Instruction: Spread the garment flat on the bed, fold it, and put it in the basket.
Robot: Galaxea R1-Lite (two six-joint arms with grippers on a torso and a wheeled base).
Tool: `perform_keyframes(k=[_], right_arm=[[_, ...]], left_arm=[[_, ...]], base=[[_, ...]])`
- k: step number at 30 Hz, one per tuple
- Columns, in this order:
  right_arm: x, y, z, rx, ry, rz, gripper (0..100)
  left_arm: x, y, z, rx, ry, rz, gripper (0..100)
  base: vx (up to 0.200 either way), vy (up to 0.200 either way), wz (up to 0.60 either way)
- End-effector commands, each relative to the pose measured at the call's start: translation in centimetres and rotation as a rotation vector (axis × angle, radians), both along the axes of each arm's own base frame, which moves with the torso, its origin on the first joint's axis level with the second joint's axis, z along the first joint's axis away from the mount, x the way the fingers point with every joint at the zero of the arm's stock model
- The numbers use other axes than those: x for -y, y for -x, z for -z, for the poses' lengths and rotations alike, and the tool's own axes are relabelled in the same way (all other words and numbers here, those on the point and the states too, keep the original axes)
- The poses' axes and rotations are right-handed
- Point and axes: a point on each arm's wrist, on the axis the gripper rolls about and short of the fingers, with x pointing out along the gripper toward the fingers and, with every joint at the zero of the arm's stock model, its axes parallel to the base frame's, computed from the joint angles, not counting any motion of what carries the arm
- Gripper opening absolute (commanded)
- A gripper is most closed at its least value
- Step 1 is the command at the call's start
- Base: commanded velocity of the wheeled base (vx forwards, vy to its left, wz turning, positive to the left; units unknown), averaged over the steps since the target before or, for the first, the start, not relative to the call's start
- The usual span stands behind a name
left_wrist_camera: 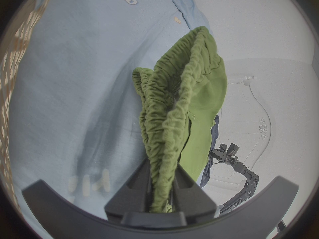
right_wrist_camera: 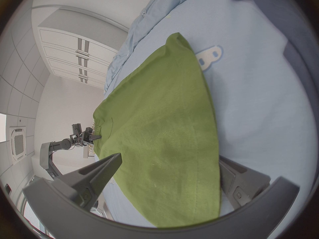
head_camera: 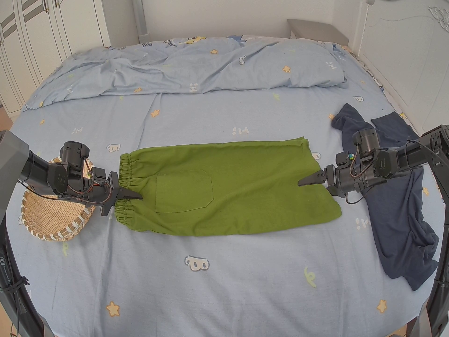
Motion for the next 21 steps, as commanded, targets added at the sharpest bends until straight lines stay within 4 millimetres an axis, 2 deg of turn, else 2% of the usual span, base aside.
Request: perform_keyframes(k=[1,6,7,14,21], right_arm=[[-0.5,-0.3,1.5,-0.039,0.004,-0.009,100],[0.7,-0.9,1.6,-0.040,-0.005,0.021,100],[1.0,-1.0,1.6,-0.040,-0.007,0.032,0],[2.7,-1.1,0.9,-0.085,-0.122,0.007,0],[3.6,-1.3,0.5,-0.103,-0.135,0.017,0]], left_arm=[[0.1,0.1,-0.1,0.000,0.000,0.002,0],[0.1,0.1,-0.1,0.000,0.000,0.002,0],[0.0,0.1,-0.1,0.000,0.000,0.000,0],[-0.1,0.0,0.1,-0.002,0.001,-0.003,0],[-0.1,-0.1,0.2,-0.004,0.001,-0.004,0]], base=[[0.000,0.000,0.00],[0.000,0.000,0.00],[0.000,0.000,0.00],[0.000,0.000,0.00],[0.000,0.000,0.00]])
